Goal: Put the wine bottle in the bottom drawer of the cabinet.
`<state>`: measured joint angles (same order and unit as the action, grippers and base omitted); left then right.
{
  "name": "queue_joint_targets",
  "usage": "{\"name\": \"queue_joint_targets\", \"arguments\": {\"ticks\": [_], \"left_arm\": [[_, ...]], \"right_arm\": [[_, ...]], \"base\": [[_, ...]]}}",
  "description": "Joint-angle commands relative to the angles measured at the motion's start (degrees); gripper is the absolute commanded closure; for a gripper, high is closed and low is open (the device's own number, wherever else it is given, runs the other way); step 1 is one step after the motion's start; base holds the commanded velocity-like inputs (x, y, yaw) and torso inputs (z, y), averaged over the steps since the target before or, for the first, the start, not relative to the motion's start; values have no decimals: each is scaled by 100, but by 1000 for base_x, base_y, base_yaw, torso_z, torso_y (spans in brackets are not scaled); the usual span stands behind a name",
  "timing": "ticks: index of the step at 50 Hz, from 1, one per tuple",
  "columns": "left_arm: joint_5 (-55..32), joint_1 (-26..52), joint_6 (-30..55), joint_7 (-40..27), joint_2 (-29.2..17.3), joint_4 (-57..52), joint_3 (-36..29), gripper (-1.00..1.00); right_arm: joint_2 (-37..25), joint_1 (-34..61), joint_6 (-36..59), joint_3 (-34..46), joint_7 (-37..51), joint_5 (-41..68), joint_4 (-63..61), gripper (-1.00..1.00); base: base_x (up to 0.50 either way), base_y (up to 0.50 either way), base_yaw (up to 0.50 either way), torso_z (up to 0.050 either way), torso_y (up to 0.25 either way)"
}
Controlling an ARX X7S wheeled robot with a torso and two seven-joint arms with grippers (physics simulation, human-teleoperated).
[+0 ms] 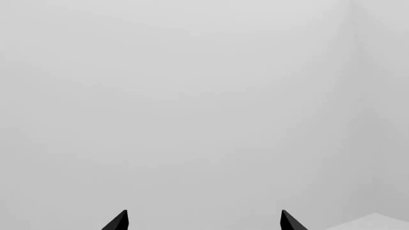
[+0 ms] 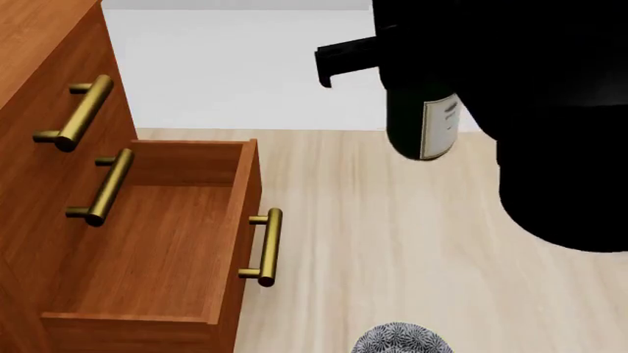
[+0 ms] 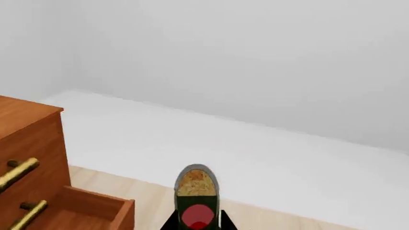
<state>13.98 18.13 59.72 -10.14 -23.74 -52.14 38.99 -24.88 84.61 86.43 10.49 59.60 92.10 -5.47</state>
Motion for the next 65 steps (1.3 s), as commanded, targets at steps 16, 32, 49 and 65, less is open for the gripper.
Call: {"name": "queue_joint_targets", "arguments": {"ticks": [16, 32, 49, 65], "left_arm": [[38, -23, -51, 5, 4, 23, -24, -100], [56, -26, -14, -8, -8, -12, -34, -100], [58, -21, -32, 16, -4, -6, -51, -100], [37, -2, -74, 45, 30, -16, -6, -100]], "right_arm": [[837, 923, -447, 540, -53, 1345, 2112, 100], [1360, 1216, -850, 701, -497, 1394, 3445, 100], [1906, 1112, -1325, 791, -1303, 1289, 4485, 100], [2260, 1639, -1929, 1767, -3669, -152, 6286, 100]], "base": [[0, 0, 0, 0, 1], [0, 0, 0, 0, 1], [0, 0, 0, 1, 1], [0, 0, 0, 0, 1]]}}
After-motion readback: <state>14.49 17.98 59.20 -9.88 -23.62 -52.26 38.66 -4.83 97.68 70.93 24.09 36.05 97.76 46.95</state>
